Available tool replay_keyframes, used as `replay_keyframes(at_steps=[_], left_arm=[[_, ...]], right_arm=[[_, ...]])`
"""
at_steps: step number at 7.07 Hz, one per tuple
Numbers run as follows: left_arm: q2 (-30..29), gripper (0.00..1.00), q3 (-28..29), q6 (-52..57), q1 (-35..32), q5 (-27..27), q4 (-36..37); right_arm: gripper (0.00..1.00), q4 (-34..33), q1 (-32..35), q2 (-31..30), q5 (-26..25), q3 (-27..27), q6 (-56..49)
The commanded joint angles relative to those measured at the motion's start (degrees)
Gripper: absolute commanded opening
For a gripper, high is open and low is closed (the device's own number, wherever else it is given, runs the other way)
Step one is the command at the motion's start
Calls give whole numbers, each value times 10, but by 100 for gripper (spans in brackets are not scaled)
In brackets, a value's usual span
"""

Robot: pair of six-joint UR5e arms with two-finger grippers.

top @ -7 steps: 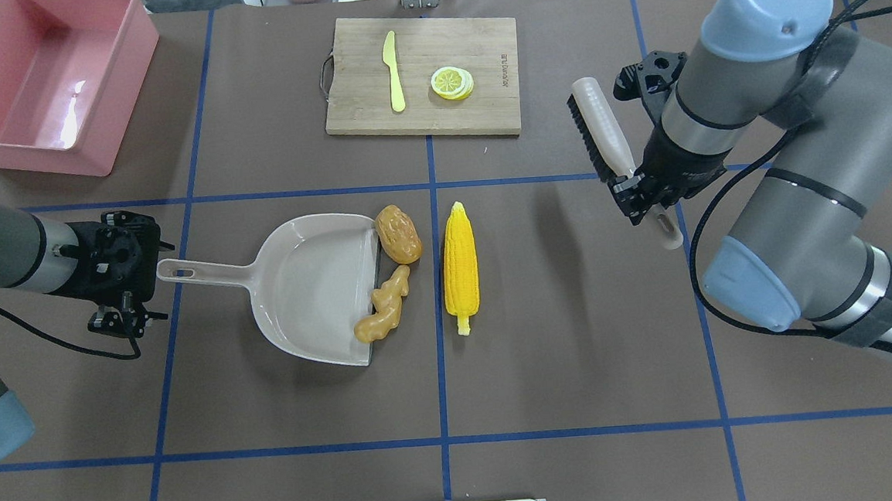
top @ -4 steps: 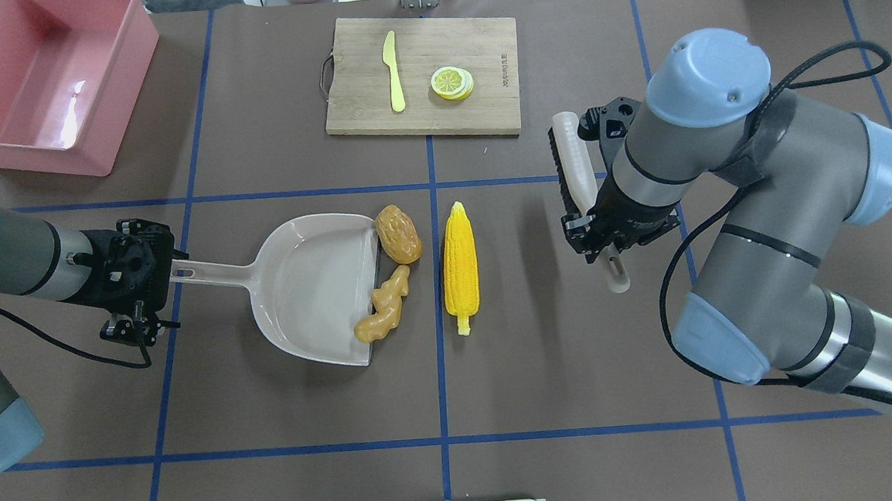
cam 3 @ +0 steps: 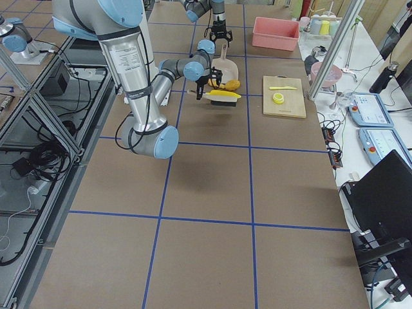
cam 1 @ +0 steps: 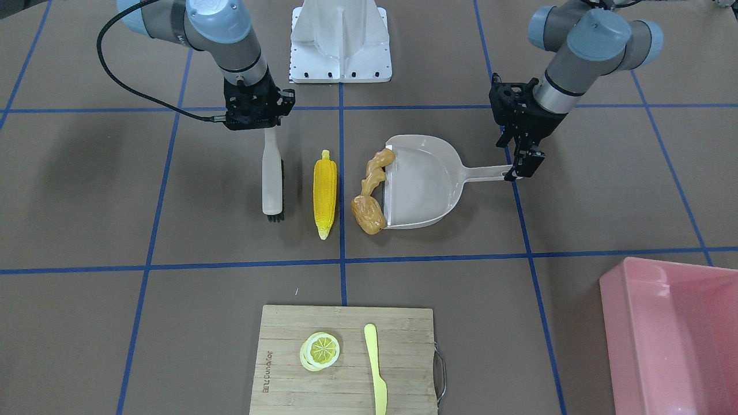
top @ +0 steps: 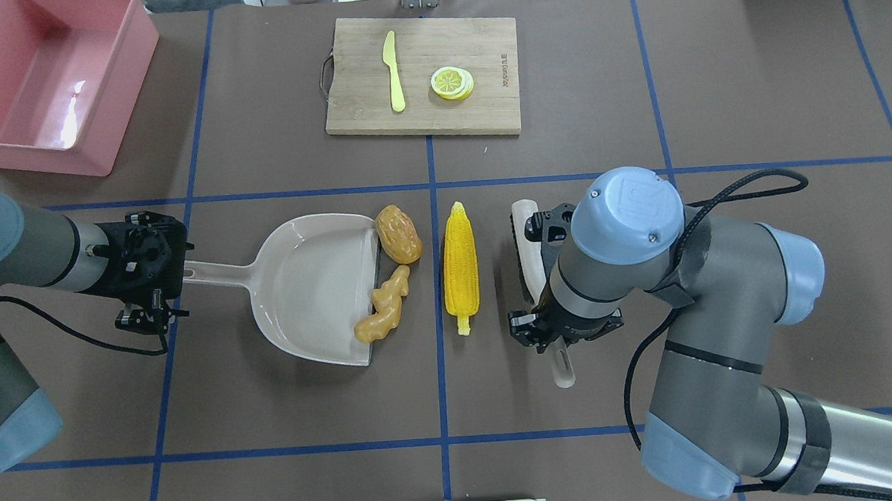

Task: Sweep and dump trash into bin
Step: 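Sweep the yellow corn cob into the dustpan with the right gripper's brush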

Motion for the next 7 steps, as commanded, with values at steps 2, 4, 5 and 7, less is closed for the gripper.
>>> replay_keyframes(at_steps=[2,4,5,7], left_arm=[[-13,99,20,-26,2,0,0],[-13,98,25,-28,10,-1,-1],[-16,98,26,-32,11,-2,2],[-17,98,20,-28,13,-11,13]], right_arm=[[0,30,-23,20,-34,-46,8],[0,72,-24,65,-45,-117,25],[0,93,-24,83,-49,-142,40],[0,128,-29,117,-53,-182,76]])
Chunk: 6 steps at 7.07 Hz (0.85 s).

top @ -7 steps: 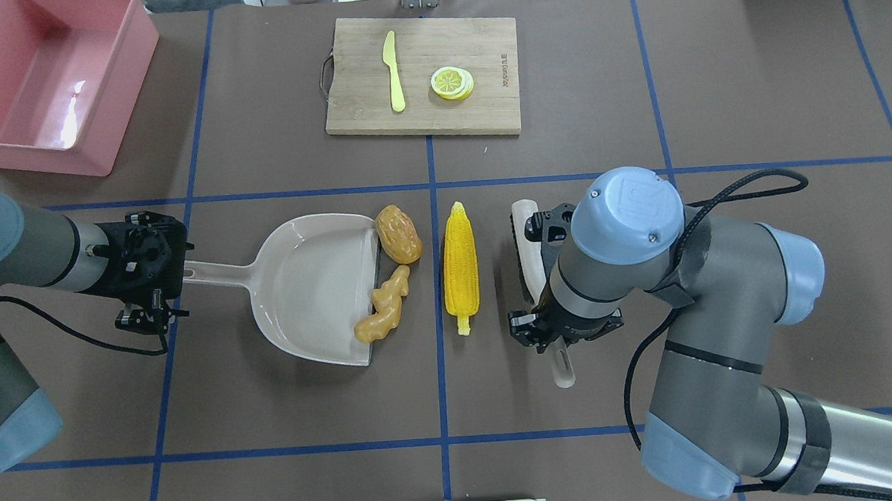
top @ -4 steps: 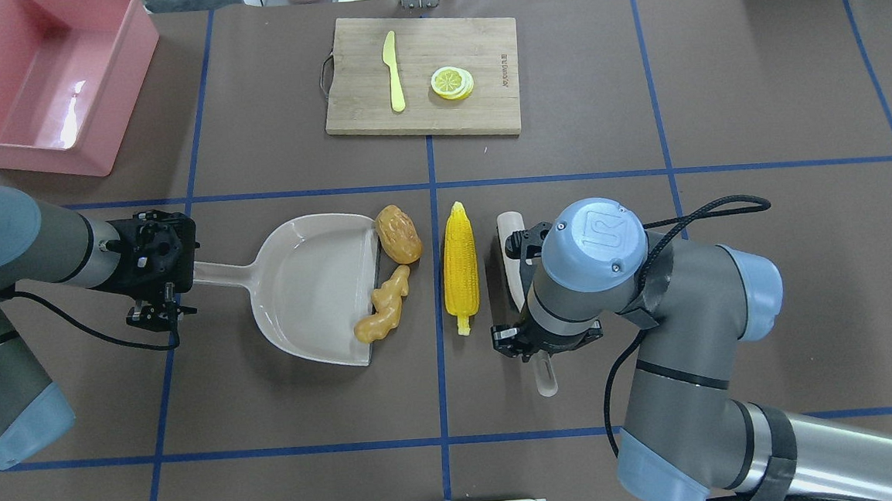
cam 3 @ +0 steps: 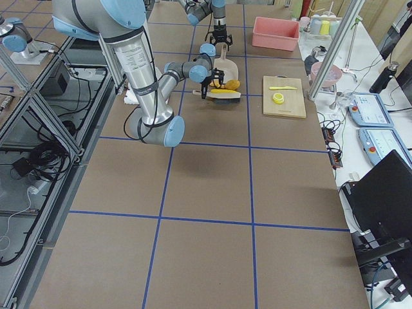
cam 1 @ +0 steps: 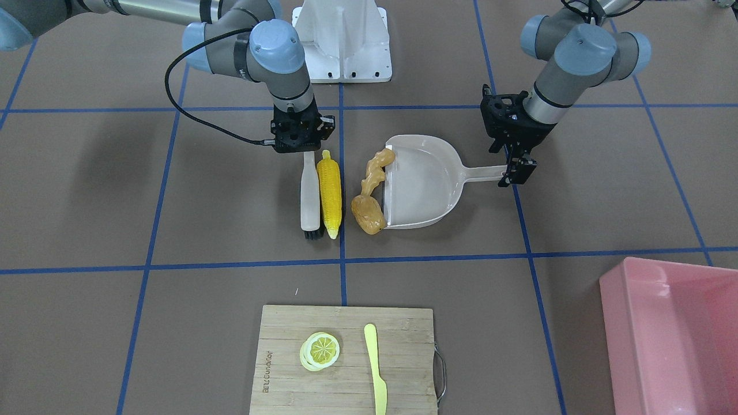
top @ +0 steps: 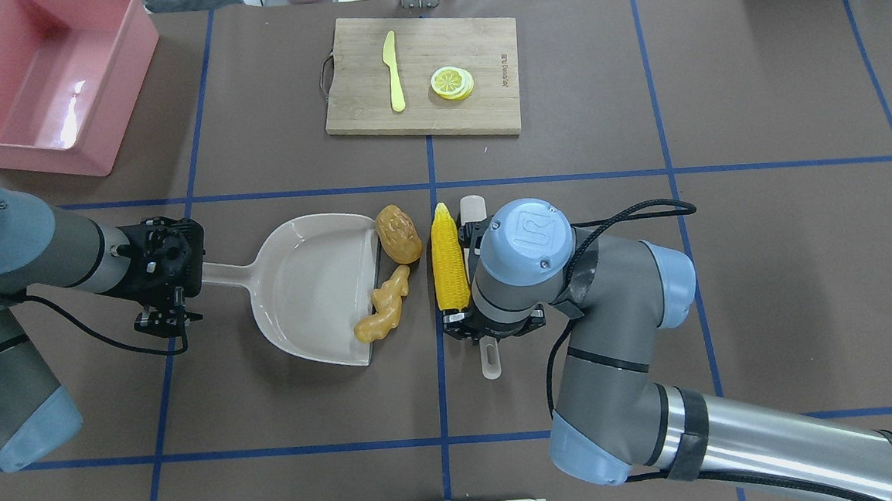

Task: Sweep and dump trash into bin
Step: 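Sweep the yellow corn cob into the dustpan with the right gripper's brush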

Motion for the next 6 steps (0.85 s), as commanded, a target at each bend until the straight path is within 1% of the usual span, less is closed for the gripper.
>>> replay_keyframes(at_steps=[1,4,6], left_arm=[[-2,98,0,4,3,-10,3],[-2,98,2,4,3,-4,3],[-11,98,16,4,3,-5,14]], right_arm=[[0,34,-9,30,-5,-33,41],[0,38,-40,45,-5,-34,84],[0,65,-56,53,-6,-43,113]])
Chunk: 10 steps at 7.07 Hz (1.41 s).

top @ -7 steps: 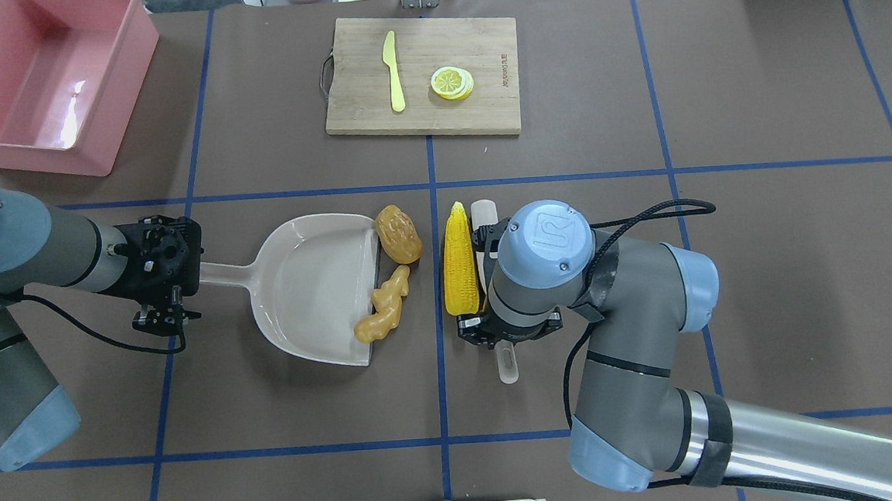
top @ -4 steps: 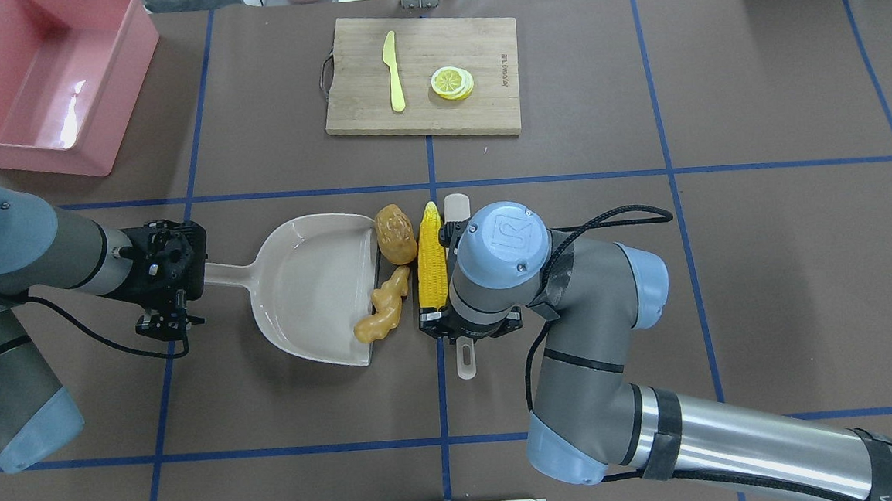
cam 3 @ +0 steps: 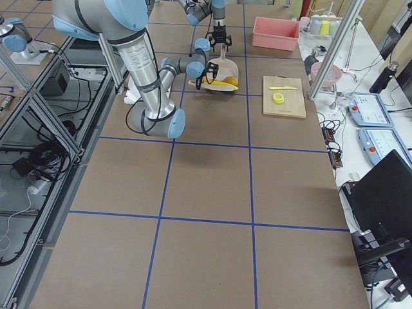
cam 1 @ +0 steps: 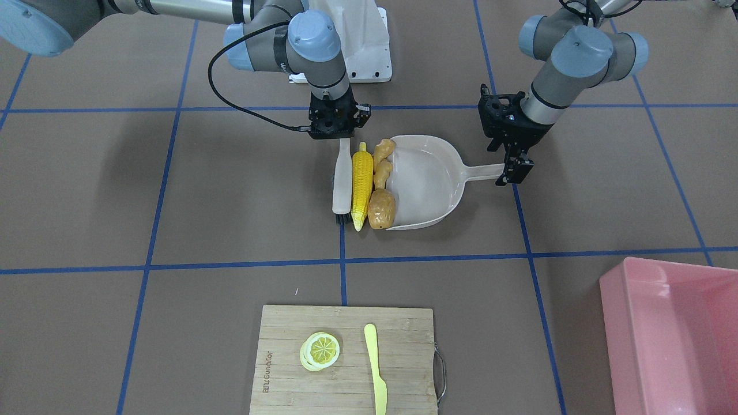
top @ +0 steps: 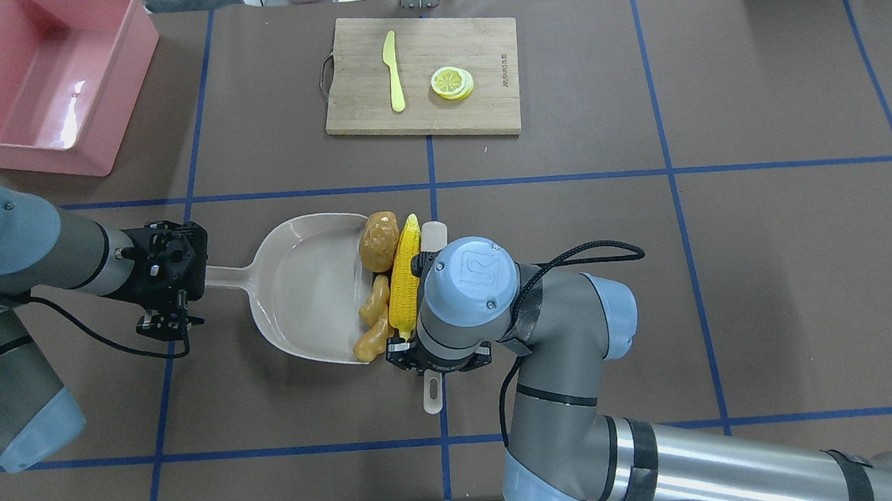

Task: Sweep and dump trash into bin
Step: 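Sweep the yellow corn cob into the dustpan with the right gripper's brush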

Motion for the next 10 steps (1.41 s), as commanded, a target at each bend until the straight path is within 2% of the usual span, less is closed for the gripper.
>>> replay_keyframes(at_steps=[1,4,6,7,8,10], left_arm=[[-10,98,10,1,0,-5,5],[-11,98,9,1,-1,-6,2],[-10,98,10,-1,0,-9,-1],[-11,98,15,-4,-1,-46,-2],[-11,98,17,-4,-4,-55,-3],[-5,97,34,-5,-32,-114,-51]], right_arm=[[0,21,-11,16,0,-15,21],[0,51,-13,55,0,-59,35],[0,71,-13,67,0,-60,39],[0,92,-13,74,0,-67,48],[0,102,-13,80,0,-71,48],[0,129,-13,89,0,-80,64]])
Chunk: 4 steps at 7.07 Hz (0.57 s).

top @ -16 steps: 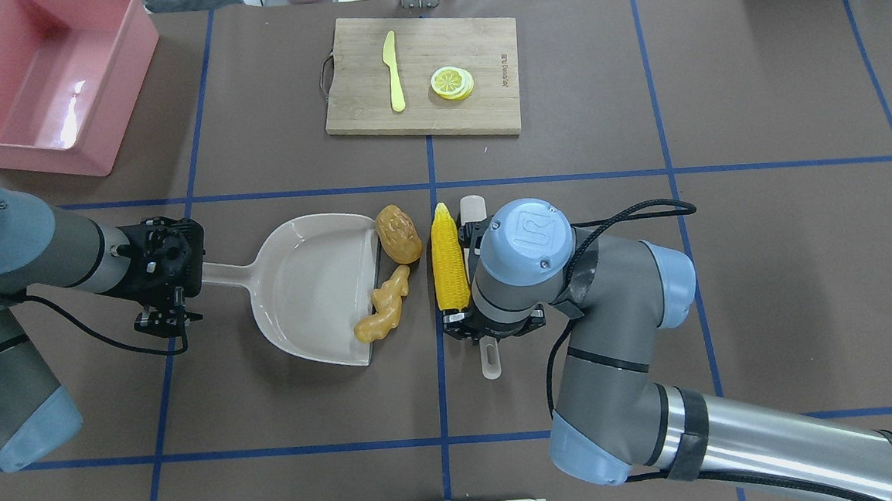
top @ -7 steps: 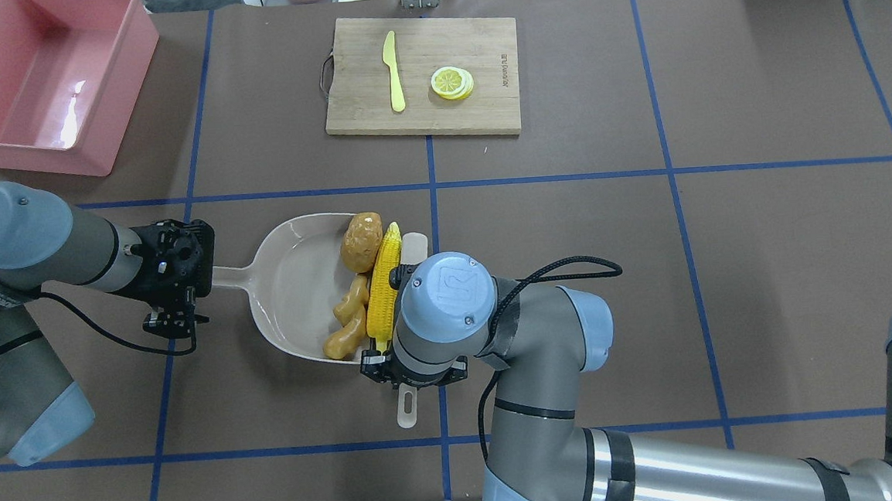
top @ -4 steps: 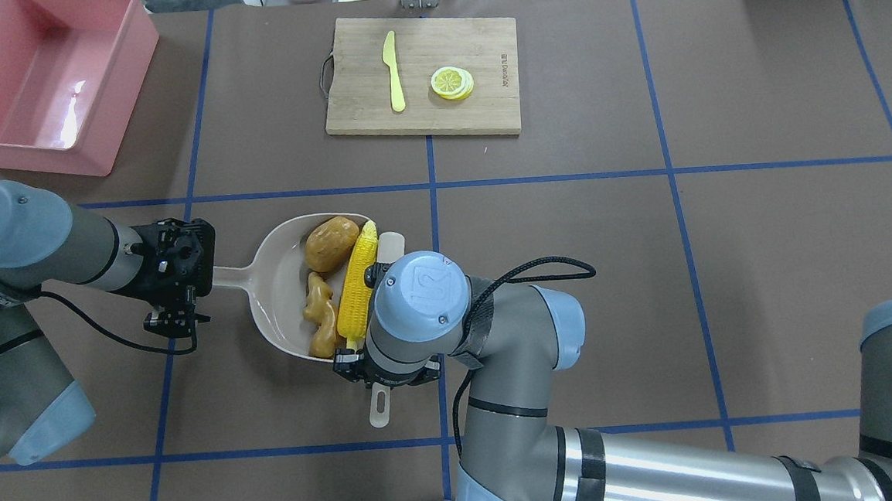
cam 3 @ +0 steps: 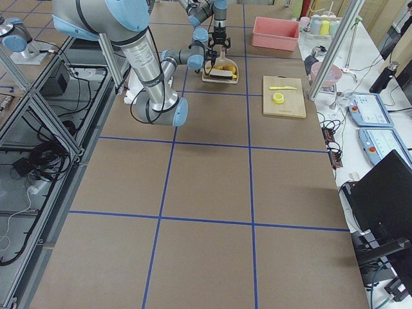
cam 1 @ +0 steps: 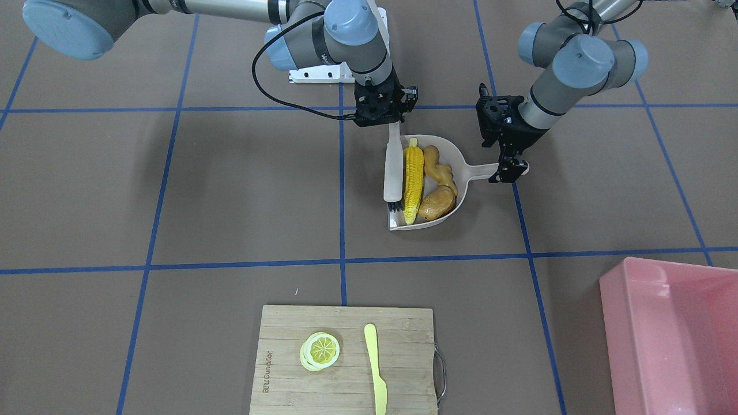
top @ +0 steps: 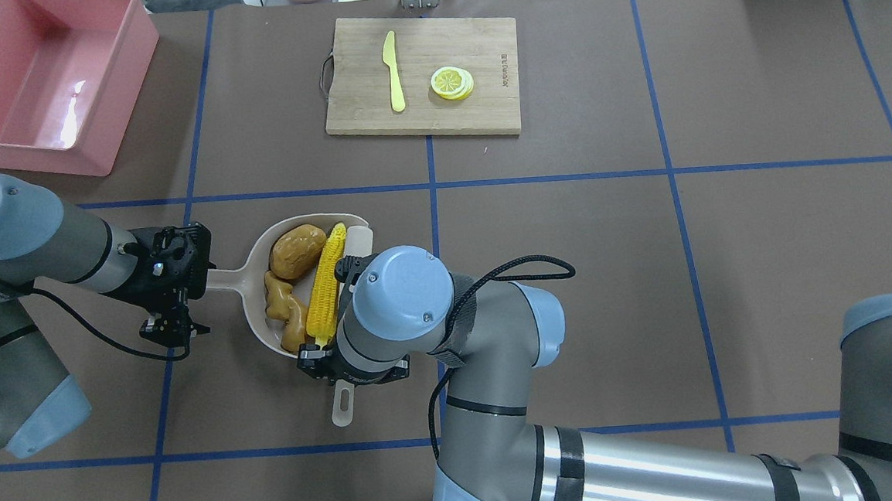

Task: Sweep and dump trash into bin
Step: 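Sweep the yellow corn cob into the dustpan with the right gripper's brush, then push the corn and vegetables deeper into the dustpan with the brush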

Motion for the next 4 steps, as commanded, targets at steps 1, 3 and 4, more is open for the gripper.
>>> replay_keyframes(at_steps=[1,3,4], left_arm=[[2,97,19,-1,-27,-49,-32],[-2,97,54,-1,-35,-50,-87],[-3,96,62,0,-38,-50,-90]], right_arm=[[0,25,0,6,-2,-13,10],[0,31,0,8,-5,-13,20],[0,29,0,8,-5,-13,21]])
